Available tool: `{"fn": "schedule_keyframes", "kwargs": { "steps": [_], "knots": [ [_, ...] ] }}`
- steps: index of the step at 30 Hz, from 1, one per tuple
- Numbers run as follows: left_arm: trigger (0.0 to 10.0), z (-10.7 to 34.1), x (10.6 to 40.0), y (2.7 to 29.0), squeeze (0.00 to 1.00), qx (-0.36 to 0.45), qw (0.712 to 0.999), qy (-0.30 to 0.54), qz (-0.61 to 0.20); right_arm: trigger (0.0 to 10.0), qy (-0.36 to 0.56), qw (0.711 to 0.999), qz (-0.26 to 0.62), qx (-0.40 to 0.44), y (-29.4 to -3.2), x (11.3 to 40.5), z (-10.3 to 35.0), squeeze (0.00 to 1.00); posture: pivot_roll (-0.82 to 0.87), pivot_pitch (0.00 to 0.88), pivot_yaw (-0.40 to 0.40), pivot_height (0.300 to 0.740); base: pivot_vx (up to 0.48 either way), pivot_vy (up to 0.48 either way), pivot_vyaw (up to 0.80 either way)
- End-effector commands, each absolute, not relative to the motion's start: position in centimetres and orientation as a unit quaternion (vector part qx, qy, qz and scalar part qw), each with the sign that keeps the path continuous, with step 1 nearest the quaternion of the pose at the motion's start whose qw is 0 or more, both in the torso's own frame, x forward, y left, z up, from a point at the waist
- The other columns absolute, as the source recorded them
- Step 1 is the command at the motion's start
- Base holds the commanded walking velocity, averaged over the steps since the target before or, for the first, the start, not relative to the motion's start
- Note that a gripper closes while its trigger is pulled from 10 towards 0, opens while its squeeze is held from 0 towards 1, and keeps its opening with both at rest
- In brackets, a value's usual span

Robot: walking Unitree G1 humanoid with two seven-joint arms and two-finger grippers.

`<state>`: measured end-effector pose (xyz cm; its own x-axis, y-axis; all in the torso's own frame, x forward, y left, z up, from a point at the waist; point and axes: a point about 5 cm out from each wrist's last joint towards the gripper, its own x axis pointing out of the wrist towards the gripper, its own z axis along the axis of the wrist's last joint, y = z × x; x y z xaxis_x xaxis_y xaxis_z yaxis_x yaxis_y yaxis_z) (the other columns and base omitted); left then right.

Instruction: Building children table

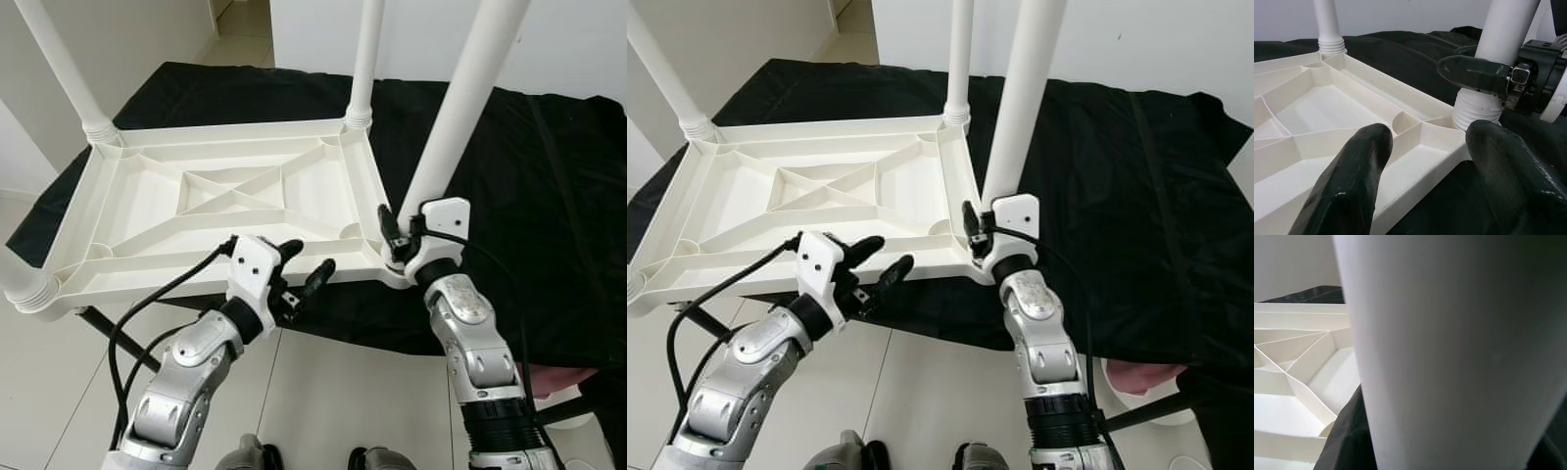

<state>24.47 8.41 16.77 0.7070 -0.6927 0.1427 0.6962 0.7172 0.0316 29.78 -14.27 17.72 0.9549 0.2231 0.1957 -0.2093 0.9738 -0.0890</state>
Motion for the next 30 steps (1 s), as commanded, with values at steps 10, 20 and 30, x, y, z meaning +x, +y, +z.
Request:
{"fn": "schedule_keyframes", "kwargs": {
  "steps": [10,20,30],
  "knots": [
    [10.0,16.6,23.7,7.7,0.00,-0.006,0.890,-0.072,-0.450,10.0,-0.080,0.985,0.144,-0.049,-14.4,29.4,16.6,0.00,-0.09,0.084,0.053,0.740,0.000,0.000,0.00],
    [10.0,16.9,23.7,7.7,0.00,-0.007,0.890,-0.073,-0.451,10.0,-0.076,0.968,0.207,-0.121,-15.2,29.1,15.5,0.00,-0.09,0.081,0.055,0.740,0.000,0.000,0.00],
    [10.0,17.2,23.9,7.8,0.00,-0.008,0.888,-0.076,-0.453,10.0,-0.067,0.952,0.253,-0.156,-15.6,29.1,15.0,0.00,-0.09,0.075,0.060,0.740,0.000,0.000,0.00]
  ]
}}
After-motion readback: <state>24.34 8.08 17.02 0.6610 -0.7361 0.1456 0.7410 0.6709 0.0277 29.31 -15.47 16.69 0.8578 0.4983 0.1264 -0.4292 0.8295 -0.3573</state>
